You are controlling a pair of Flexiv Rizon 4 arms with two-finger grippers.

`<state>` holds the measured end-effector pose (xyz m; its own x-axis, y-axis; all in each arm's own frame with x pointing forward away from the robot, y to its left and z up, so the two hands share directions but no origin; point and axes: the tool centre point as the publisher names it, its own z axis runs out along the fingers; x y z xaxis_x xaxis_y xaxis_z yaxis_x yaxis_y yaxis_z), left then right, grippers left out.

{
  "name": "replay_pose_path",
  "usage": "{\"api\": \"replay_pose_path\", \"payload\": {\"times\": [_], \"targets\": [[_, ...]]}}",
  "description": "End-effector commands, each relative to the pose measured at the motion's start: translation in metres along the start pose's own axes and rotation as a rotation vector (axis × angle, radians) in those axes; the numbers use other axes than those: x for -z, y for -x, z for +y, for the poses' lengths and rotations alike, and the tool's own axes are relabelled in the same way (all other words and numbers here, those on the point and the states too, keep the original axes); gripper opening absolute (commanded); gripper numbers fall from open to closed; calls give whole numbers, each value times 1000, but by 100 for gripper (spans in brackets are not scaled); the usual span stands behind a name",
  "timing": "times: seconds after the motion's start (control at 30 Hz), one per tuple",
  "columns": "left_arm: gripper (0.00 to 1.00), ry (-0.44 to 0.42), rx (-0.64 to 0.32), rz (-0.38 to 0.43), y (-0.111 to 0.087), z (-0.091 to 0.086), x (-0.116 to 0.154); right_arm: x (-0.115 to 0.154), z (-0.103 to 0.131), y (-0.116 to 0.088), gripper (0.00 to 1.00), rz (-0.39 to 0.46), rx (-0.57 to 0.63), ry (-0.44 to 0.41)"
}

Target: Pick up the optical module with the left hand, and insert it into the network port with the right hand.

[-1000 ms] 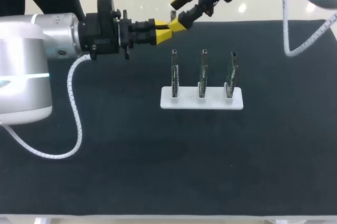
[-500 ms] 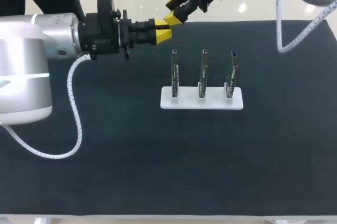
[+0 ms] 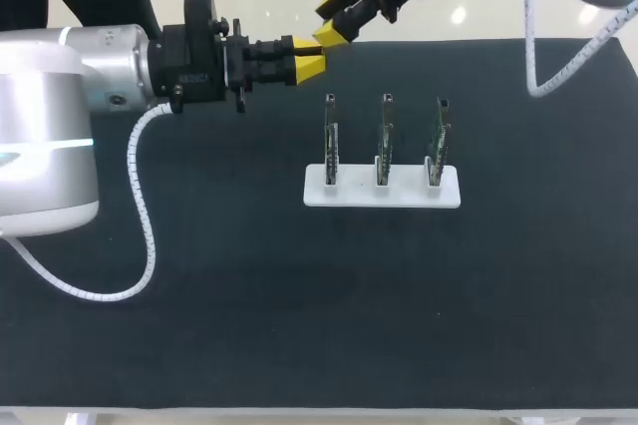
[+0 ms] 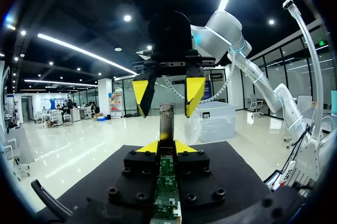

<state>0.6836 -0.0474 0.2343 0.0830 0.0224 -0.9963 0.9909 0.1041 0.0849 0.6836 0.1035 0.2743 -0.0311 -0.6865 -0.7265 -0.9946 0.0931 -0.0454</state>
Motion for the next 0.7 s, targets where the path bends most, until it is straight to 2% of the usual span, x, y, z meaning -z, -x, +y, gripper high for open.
{"api": "replay_pose_path", "payload": {"times": [0.03,0.13,0.27,0.53,0.7], "targets": [[0,6,-3,-3,-1,-1,0,1,0,-1,45,-2,1,0],[0,6,-3,-3,-1,-1,0,2,0,-1,41,-4,0,2],[0,6,-3,-3,-1,-1,0,2,0,0,42,-6,0,7],[0,6,-3,-3,-1,-1,0,2,2,1,37,-7,-1,5],[0,6,-3,-3,-1,-1,0,2,1,1,40,-4,3,5]]}}
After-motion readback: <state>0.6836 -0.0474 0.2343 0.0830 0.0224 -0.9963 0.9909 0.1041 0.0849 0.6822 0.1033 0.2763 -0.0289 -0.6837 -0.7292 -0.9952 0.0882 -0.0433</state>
